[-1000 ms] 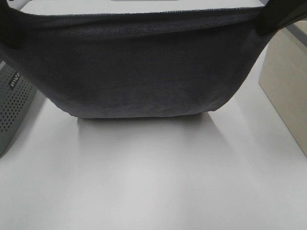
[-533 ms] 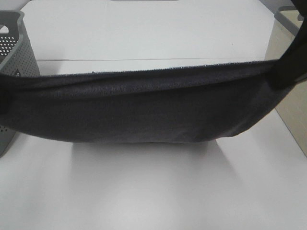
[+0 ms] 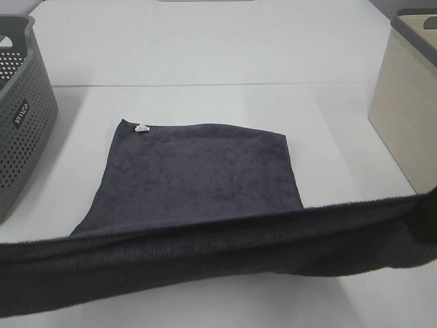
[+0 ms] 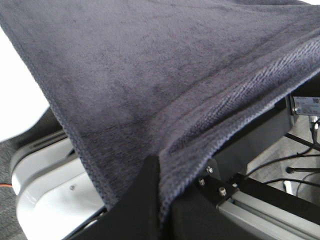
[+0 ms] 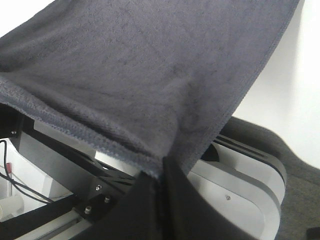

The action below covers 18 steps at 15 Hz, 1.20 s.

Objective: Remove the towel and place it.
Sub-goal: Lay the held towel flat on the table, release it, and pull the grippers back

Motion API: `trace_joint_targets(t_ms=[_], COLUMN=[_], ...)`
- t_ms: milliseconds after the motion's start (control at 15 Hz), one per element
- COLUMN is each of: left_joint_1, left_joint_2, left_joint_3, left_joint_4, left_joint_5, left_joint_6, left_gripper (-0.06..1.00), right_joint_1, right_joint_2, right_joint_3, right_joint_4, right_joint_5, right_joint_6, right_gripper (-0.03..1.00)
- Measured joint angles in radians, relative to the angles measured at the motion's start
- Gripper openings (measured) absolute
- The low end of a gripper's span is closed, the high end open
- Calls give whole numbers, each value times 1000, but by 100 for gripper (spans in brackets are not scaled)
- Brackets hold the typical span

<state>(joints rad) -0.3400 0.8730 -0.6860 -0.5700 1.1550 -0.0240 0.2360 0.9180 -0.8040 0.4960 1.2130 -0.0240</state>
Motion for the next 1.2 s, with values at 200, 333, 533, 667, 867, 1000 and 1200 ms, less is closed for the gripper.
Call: trace_joint_targets(t_ms=[200, 333, 533, 667, 867, 1000, 1200], left_joint_1=[1, 1, 1, 1, 1, 3, -36], left_joint_2=[-5, 33, 145, 227, 338, 401, 504], left_joint_3=[96, 129, 160, 161, 163, 165, 166], left_joint_4=[-31, -34, -47, -50, -78, -97, -103], left_joint_5=[1, -3, -32, -61, -114, -164, -208], left_joint_6=[-1, 16, 58, 98, 150, 169, 203], left_gripper=[0, 0, 0, 0, 0, 0, 0], right_joint_1=[-1, -1, -1, -1, -4, -9, -10], right_joint_2=[-20, 18, 121, 195, 299, 361, 434], right_joint_3=[96, 149, 178, 180, 180, 181, 223], right_joint_4=[23, 31, 26, 13, -12, -15, -11], right_joint_5=[0, 0, -1, -6, -46, -81, -136], right_joint_6=[7, 7, -3, -19, -45, -70, -124], right_gripper=[2, 2, 2, 2, 2, 2, 3])
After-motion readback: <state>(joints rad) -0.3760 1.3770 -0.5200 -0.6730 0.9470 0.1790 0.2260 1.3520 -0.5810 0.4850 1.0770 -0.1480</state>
